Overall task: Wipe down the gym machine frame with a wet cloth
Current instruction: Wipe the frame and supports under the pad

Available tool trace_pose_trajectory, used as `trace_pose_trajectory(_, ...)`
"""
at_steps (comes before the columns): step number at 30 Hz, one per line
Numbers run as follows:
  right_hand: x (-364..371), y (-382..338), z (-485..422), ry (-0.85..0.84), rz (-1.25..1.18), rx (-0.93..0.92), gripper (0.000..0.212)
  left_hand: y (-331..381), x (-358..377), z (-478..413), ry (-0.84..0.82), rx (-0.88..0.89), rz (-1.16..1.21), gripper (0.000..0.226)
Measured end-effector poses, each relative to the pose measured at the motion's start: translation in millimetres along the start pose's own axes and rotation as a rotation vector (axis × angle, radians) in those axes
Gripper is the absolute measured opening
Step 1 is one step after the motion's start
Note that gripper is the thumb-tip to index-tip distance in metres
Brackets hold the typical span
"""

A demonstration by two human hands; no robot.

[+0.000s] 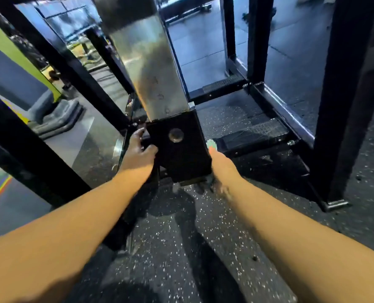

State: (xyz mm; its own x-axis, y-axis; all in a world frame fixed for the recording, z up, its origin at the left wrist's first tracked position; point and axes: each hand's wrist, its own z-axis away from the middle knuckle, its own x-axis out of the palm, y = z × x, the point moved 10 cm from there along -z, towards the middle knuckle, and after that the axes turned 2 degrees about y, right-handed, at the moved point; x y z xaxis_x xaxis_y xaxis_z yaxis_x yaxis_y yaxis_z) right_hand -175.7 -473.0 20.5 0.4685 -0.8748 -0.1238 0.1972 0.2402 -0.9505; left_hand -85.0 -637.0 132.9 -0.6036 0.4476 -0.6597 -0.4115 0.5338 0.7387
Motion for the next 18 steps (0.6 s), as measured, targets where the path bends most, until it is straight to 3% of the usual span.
trace_pose_trajectory(3,-10,2,10,0.224,0.049,0.010,0.035,-11,1,-9,-0.083,-0.002,0.321,0.042)
trace_pose_trajectory(6,-22,-5,35,0.480,-0.061,-0.092,0.032,-28,0,-14,-0.122,-0.025,0.501,0.041)
trace_pose_trajectory(9,-12,-11,50,0.544,-0.076,-0.204,0.028,-36,3,-20,-0.201,-0.058,0.715,0.042)
trace_pose_trajectory(13,-14,-16,63,0.607,0.035,-0.218,0.014,-38,8,-33,-0.313,-0.049,0.735,0.038)
trace_pose_trajectory(16,-14,-68,89,0.647,0.020,-0.459,0.040,-36,9,-42,-0.335,-0.050,0.740,0.034)
trace_pose_trajectory(18,7,-117,99,0.630,0.139,-0.709,0.043,-35,13,-42,-0.349,-0.111,0.795,0.032)
